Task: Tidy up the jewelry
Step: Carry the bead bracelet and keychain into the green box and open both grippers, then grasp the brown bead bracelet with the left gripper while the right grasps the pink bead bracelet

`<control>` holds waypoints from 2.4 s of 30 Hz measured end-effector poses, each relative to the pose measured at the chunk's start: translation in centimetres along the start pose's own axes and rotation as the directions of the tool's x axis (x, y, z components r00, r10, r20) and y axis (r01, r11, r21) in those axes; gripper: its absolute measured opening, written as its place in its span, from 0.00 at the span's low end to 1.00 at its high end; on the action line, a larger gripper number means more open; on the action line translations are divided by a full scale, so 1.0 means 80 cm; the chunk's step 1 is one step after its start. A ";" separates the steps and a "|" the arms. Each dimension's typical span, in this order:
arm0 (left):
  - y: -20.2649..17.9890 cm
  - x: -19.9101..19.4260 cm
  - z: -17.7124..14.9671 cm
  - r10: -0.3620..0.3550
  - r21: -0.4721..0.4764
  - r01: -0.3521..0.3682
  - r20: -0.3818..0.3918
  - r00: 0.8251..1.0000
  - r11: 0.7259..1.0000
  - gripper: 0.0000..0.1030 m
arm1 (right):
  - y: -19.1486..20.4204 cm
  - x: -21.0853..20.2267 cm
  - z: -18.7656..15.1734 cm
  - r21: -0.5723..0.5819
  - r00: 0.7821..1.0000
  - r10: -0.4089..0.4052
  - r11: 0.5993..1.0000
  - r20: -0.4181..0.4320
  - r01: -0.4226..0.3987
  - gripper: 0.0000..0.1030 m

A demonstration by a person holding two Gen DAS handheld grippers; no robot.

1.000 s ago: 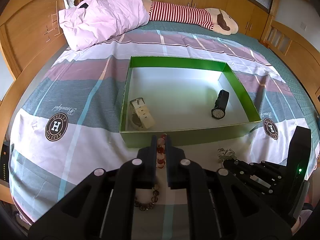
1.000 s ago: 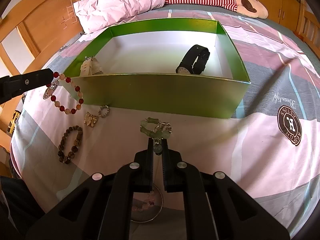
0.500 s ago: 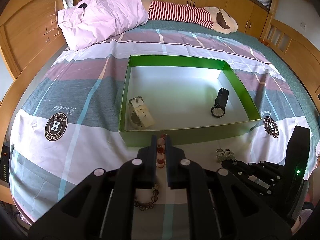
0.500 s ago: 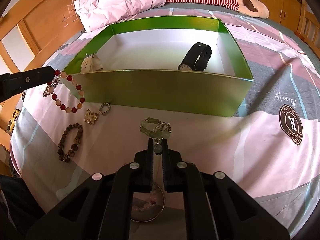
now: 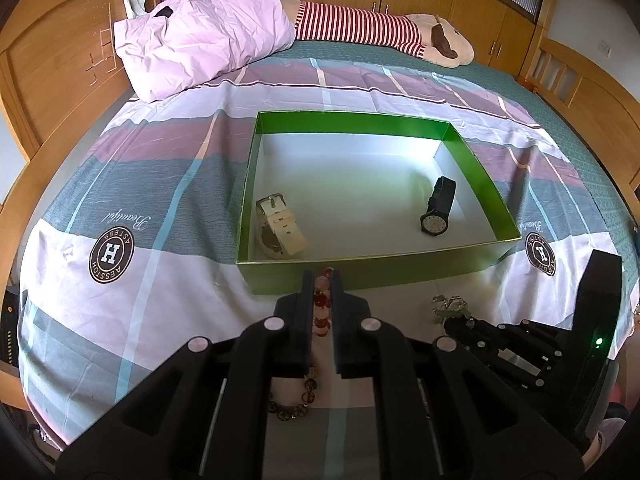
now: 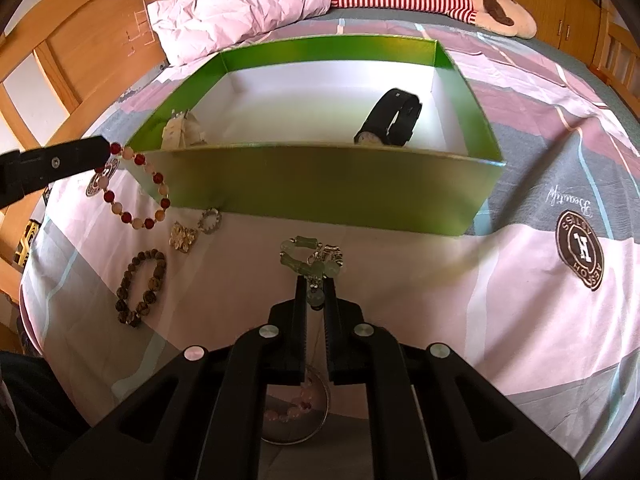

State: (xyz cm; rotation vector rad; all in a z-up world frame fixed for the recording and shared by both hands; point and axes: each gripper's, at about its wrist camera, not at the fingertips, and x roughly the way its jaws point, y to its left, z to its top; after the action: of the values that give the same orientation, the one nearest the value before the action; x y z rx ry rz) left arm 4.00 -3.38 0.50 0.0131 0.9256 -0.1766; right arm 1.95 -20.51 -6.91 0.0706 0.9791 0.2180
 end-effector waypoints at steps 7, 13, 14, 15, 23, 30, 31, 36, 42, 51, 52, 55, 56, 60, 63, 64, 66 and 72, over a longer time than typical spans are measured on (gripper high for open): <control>0.027 -0.006 0.032 -0.100 -0.065 0.100 0.005 0.995 0.993 0.08 | 0.000 -0.051 0.030 0.010 0.992 0.031 0.999 0.121 -0.032 0.07; 0.046 0.000 0.057 -0.182 -0.128 0.182 0.014 0.983 0.975 0.08 | -0.021 -0.069 0.060 0.061 0.985 0.058 0.996 0.161 -0.068 0.07; 0.047 -0.001 0.062 -0.204 -0.133 0.205 0.024 0.979 0.970 0.08 | -0.023 -0.070 0.066 0.065 0.984 0.060 0.995 0.166 -0.072 0.07; 0.046 -0.002 0.065 -0.215 -0.133 0.218 0.036 0.976 0.967 0.08 | -0.024 -0.071 0.074 0.063 0.982 0.059 0.996 0.177 -0.071 0.07; 0.031 0.015 0.081 -0.222 -0.122 0.229 0.062 0.973 0.966 0.08 | -0.028 -0.028 0.109 0.062 0.991 0.060 0.996 0.123 -0.068 0.09; 0.029 0.027 0.068 -0.220 -0.129 0.219 0.000 0.975 0.967 0.33 | -0.027 -0.040 0.088 0.092 0.994 0.084 0.992 0.075 -0.091 0.41; 0.030 0.024 0.065 -0.225 -0.128 0.223 -0.002 0.974 0.966 0.34 | -0.023 -0.046 0.082 0.084 0.993 0.094 0.992 0.065 -0.099 0.41; 0.021 0.019 0.032 -0.195 -0.055 0.191 -0.098 0.976 0.980 0.44 | 0.000 -0.040 0.036 -0.002 0.992 0.090 0.996 -0.092 -0.090 0.41; 0.038 0.062 -0.002 -0.078 -0.073 0.061 -0.270 0.960 0.995 0.45 | 0.028 0.006 -0.028 -0.115 0.937 0.007 0.992 -0.350 -0.051 0.43; 0.043 0.072 -0.017 -0.033 -0.063 0.013 -0.327 0.944 0.998 0.56 | 0.031 0.000 -0.017 -0.087 0.977 0.025 0.995 -0.211 -0.044 0.45; 0.041 0.075 -0.020 -0.030 -0.055 0.012 -0.337 0.941 0.998 0.57 | 0.034 0.003 -0.018 -0.088 0.980 0.023 0.995 -0.199 -0.042 0.44; 0.035 0.082 -0.027 -0.021 -0.040 0.007 -0.362 0.932 0.999 0.63 | 0.044 0.017 -0.023 -0.128 0.980 0.001 0.991 -0.197 -0.026 0.27; 0.035 0.083 -0.029 -0.019 -0.038 0.005 -0.369 0.929 0.999 0.63 | 0.044 0.017 -0.023 -0.128 0.983 0.004 0.991 -0.182 -0.028 0.23; 0.039 0.087 -0.036 -0.014 -0.039 -0.001 -0.384 0.923 0.999 0.63 | 0.047 0.003 -0.014 -0.123 0.991 0.027 0.991 -0.129 -0.043 0.08; 0.045 0.089 -0.039 -0.013 -0.049 -0.007 -0.390 0.921 0.999 0.63 | 0.033 -0.013 -0.002 -0.075 0.996 0.068 0.995 -0.051 -0.072 0.07; 0.047 0.090 -0.041 -0.011 -0.053 -0.011 -0.394 0.919 0.999 0.63 | 0.028 -0.018 0.001 -0.057 0.997 0.073 0.996 -0.027 -0.075 0.07; 0.047 0.093 -0.045 -0.005 -0.050 -0.016 -0.403 0.915 0.999 0.63 | 0.019 -0.025 0.009 -0.033 0.997 0.076 0.997 -0.005 -0.076 0.07; 0.040 0.110 -0.057 0.018 -0.024 -0.031 -0.436 0.900 0.999 0.63 | 0.010 -0.023 0.008 -0.013 0.998 0.059 0.998 -0.012 -0.059 0.07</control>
State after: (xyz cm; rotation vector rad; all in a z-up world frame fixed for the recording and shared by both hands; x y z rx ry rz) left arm 6.08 -1.12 -9.42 0.0377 1.3776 -0.1381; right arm 1.41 -20.09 -4.92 0.0866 0.9877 0.2795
